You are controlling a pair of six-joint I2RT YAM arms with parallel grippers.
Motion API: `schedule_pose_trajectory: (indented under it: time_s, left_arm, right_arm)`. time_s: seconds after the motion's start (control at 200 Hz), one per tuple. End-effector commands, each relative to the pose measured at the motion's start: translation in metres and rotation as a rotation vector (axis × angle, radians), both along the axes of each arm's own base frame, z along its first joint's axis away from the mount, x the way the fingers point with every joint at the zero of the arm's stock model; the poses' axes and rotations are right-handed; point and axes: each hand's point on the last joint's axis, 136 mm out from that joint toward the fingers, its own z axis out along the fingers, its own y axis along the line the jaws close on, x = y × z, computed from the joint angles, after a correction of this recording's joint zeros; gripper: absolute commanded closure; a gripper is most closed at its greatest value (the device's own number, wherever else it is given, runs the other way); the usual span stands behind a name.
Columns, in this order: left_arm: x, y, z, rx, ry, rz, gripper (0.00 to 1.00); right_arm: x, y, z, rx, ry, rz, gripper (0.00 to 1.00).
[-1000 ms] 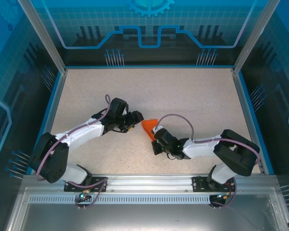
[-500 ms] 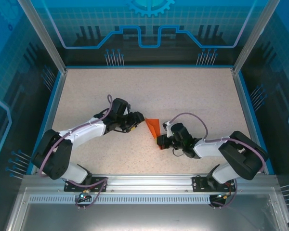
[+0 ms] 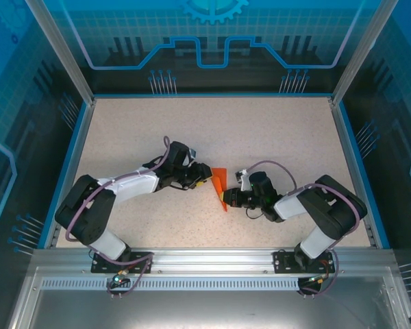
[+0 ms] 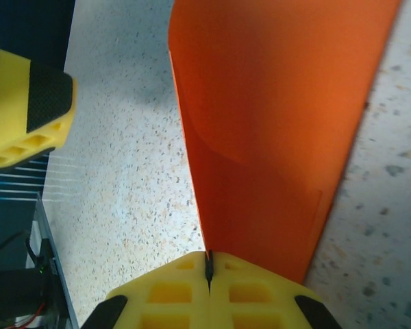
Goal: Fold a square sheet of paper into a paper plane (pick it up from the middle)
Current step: Fold the wing for the fifth time at the center of the table.
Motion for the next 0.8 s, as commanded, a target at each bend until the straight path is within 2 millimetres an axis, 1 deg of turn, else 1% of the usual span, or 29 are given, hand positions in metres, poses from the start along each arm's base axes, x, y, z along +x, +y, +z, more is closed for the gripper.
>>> schedule_pose_trajectory:
  time_s: [0.0, 0.18, 0.25, 0.38, 0.465, 0.625, 0.7, 0.795]
  left_arm:
    - [-0.002, -0.018, 0.002, -0.063, -0.014, -0.066, 0.61]
    - [-0.002, -0.035, 0.000, -0.092, -0.026, -0.123, 0.63]
    - [-0.002, -0.039, -0.003, -0.095, -0.028, -0.130, 0.62]
    - [0.002, -0.047, -0.002, -0.118, -0.050, -0.149, 0.62]
    - [0.004, -0.048, -0.007, -0.111, -0.051, -0.155, 0.62]
    - [0.009, -0.053, -0.012, -0.109, -0.051, -0.164, 0.62]
    - [0.010, -0.053, -0.015, -0.105, -0.053, -0.166, 0.62]
    - [0.011, -0.054, -0.019, -0.099, -0.046, -0.170, 0.62]
  right_arm:
    - [0.003, -0.003, 0.001, 0.064, 0.043, -0.035, 0.96]
    - [0.006, -0.004, -0.004, 0.099, 0.098, -0.058, 0.96]
    - [0.005, -0.004, -0.008, 0.103, 0.119, -0.058, 0.96]
    - [0.005, -0.005, -0.014, 0.110, 0.144, -0.067, 0.96]
    - [0.005, -0.007, -0.016, 0.113, 0.155, -0.075, 0.96]
    - [0.006, -0.006, -0.009, 0.127, 0.142, -0.072, 0.95]
    - [0.008, -0.007, -0.005, 0.119, 0.126, -0.073, 0.93]
    - [0.007, -0.010, -0.004, 0.083, 0.117, -0.071, 0.90]
